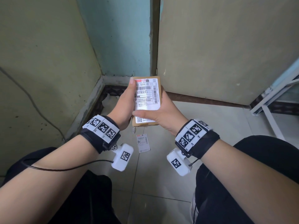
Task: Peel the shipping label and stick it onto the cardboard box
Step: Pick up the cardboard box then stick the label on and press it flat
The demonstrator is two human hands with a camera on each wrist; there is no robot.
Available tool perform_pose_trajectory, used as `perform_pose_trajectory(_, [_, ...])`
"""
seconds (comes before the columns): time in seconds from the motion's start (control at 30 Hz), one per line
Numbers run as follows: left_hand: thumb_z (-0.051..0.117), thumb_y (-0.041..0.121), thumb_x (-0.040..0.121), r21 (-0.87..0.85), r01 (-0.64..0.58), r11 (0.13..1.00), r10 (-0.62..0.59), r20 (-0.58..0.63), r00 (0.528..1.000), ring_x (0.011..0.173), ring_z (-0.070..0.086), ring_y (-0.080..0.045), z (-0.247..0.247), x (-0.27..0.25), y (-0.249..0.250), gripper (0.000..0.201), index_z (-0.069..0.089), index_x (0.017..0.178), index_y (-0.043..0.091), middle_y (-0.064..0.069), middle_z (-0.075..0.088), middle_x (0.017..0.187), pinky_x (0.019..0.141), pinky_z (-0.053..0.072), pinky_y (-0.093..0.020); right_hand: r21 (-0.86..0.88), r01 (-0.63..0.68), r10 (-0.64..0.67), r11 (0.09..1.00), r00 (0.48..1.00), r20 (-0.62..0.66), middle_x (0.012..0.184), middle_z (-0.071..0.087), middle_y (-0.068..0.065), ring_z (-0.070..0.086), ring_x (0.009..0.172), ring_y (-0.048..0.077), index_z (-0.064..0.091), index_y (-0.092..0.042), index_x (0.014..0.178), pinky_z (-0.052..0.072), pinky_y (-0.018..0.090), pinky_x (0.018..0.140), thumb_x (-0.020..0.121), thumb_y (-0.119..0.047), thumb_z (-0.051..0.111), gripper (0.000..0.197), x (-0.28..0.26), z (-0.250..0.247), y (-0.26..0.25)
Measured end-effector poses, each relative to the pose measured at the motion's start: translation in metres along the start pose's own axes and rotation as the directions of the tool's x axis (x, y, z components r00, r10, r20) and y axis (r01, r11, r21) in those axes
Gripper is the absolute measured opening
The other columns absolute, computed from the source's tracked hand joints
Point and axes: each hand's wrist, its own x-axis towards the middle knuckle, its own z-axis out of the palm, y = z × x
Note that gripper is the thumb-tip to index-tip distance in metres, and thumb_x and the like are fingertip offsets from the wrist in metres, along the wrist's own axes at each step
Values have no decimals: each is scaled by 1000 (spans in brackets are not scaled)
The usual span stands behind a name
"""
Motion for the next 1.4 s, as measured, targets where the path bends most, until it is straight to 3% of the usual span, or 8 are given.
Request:
perform_pose_trajectory(0.27, [25, 70, 96, -184, 104, 978, -106, -3, 994, 117, 66, -30, -5, 3, -4, 74, 59, 135, 18, -12, 68, 128, 107, 44, -52, -60, -60, 71, 996, 976, 207, 146, 63, -3, 64, 134, 16, 29, -34, 157, 62, 48, 99, 65, 4, 98, 121, -5, -7, -11])
perform_pose_trajectory(0.47, [28, 68, 97, -204, 99, 974, -100, 8, 995, 116, 67, -33, 1, 2, -10, 71, 61, 134, 18, -14, 68, 127, 106, 44, -54, 77, -120, 118, 990, 993, 30, 129, 76, -11, 76, 114, 10, 52, -36, 147, 62, 29, 92, 100, -34, 73, 52, -6, -5, -17])
perform_pose_trajectory(0.73, [43, 48, 103, 89, -189, 978, 190, -7, 982, 119, 65, -16, 22, -5, -26, 46, 51, 140, 23, 2, 66, 132, 100, 51, -41, 122, -4, 33, 993, 971, -239, 123, 79, -6, 78, 110, 15, 65, -30, 137, 64, 39, 95, 104, -34, 67, 33, 0, -4, -10])
perform_pose_trajectory(0.87, [42, 56, 99, 394, -241, 887, 337, -194, 921, 87, 74, -7, 22, -8, -30, 34, 67, 113, 37, 13, 76, 98, 80, 60, -36, 68, 37, -16, 997, 956, -293, 119, 80, -8, 78, 109, 15, 68, -32, 132, 63, 47, 99, 104, -36, 66, 28, 1, -4, -7])
perform_pose_trajectory(1.0, [34, 57, 101, 383, -163, 909, 311, -364, 878, 57, 63, -17, 16, 4, -29, 60, 63, 65, 17, 6, 69, 64, 58, 53, -34, 88, 20, 15, 996, 925, -378, 120, 80, -10, 78, 108, 12, 67, -35, 134, 62, 43, 101, 108, -53, 50, 36, 4, -4, -2])
perform_pose_trajectory(1.07, [31, 56, 101, 208, -66, 976, 149, -414, 898, 68, 74, -17, 14, 9, -27, 63, 72, 79, 15, 3, 77, 76, 69, 60, -38, 137, -1, 58, 991, 907, -418, 118, 81, -10, 79, 107, 11, 70, -33, 132, 62, 40, 100, 108, -59, 43, 44, 6, -7, -3])
perform_pose_trajectory(1.17, [16, 66, 98, -123, 55, 991, -82, -222, 972, 100, 75, -24, 12, 11, -24, 74, 71, 118, 21, -2, 78, 109, 97, 53, -49, 160, -51, 116, 986, 896, -428, 117, 81, -9, 78, 105, 9, 72, -28, 131, 61, 34, 98, 108, -62, 39, 53, 10, -11, -6])
perform_pose_trajectory(1.4, [25, 44, 106, -38, -19, 999, 17, -49, 999, 115, 67, -29, 19, 11, -27, 47, 62, 130, 28, 1, 72, 122, 95, 50, -45, 202, -98, 171, 974, 906, -388, 130, 76, -2, 77, 98, 5, 64, -26, 143, 57, 10, 64, 114, -52, 33, 50, 18, -13, 6])
